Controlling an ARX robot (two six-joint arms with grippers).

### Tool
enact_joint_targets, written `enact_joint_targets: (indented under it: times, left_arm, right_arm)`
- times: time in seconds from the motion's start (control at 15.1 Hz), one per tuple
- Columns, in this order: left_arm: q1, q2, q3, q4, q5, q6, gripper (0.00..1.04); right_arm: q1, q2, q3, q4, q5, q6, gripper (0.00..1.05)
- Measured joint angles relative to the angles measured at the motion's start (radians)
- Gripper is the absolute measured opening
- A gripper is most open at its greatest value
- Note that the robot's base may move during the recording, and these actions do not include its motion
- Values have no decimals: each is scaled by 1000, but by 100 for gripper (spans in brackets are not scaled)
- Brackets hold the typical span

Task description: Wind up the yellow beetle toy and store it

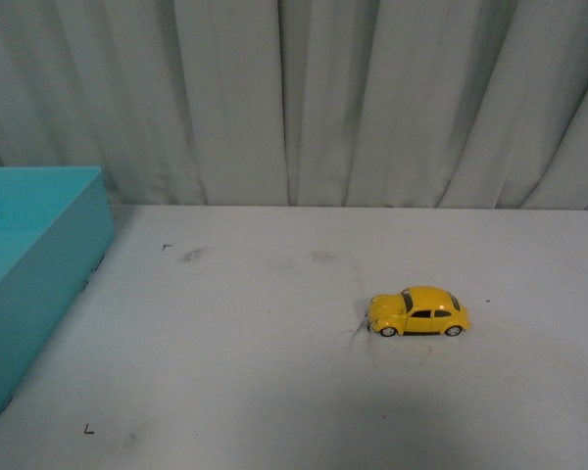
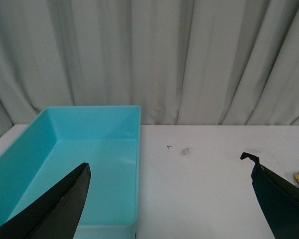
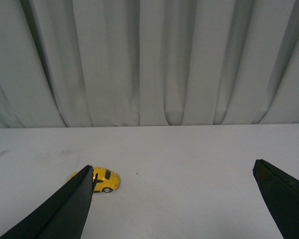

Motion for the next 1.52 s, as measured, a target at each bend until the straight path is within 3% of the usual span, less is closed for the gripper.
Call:
enact_joint_targets:
  times: [1.12,1.26,1.39,1.52]
  left_arm:
    - [0,0,0,0,0,0,98]
    - [0,0,0,-1,0,0,98]
    - [0,0,0,-1,0,0,98]
    - [0,0,0,0,0,0,98]
  right_arm:
    - [0,0,0,0,0,0,98]
    - [-41,121,49,-89,-71,77,98]
    - [-206,457,116,209,-149,143,98]
    - [-255,861,257,536,-175,150,98]
